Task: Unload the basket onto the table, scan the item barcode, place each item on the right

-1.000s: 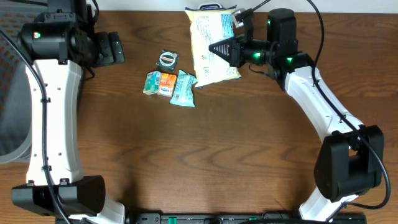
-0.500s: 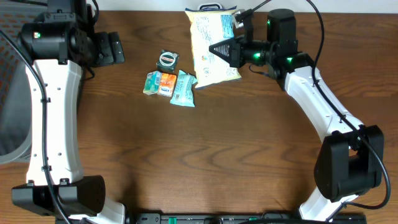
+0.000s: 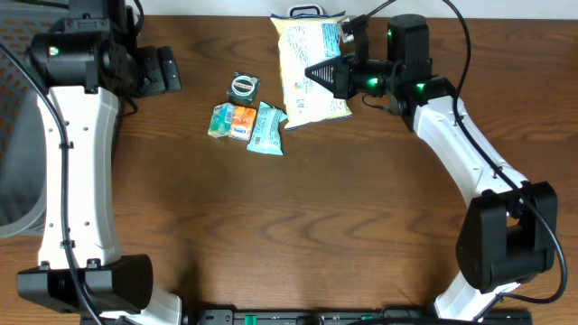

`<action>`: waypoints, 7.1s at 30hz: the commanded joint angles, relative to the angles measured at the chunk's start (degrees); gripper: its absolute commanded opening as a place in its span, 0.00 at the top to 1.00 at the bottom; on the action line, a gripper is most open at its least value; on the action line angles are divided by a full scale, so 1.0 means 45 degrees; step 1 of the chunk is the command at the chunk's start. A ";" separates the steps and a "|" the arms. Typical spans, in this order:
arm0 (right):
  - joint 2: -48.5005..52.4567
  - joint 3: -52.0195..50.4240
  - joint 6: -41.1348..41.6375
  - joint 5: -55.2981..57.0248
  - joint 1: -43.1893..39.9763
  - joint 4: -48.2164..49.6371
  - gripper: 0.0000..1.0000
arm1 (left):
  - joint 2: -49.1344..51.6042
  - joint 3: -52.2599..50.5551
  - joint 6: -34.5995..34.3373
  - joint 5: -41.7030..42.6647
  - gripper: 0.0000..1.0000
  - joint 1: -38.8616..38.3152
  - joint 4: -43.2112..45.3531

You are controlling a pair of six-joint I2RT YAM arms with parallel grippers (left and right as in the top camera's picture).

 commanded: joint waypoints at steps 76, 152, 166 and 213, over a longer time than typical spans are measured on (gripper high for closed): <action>0.2535 0.0495 -0.3007 1.8472 0.4692 -0.5289 0.49 | 0.0049 -0.0063 -0.0112 -0.0204 0.02 0.0053 0.0000; 0.0228 -0.0432 -0.0656 0.9301 0.0321 0.3473 0.99 | 0.0049 -0.0063 -0.0112 -0.0204 0.02 0.0053 0.0000; 0.4036 0.4070 -0.1452 1.1273 0.1326 0.5299 0.99 | 0.0049 -0.0063 -0.0117 -0.0204 0.02 0.0053 0.0000; 0.5280 0.5974 -0.1627 1.2148 0.0253 0.3973 0.99 | 0.0049 -0.0063 -0.0112 -0.0204 0.02 0.0053 0.0000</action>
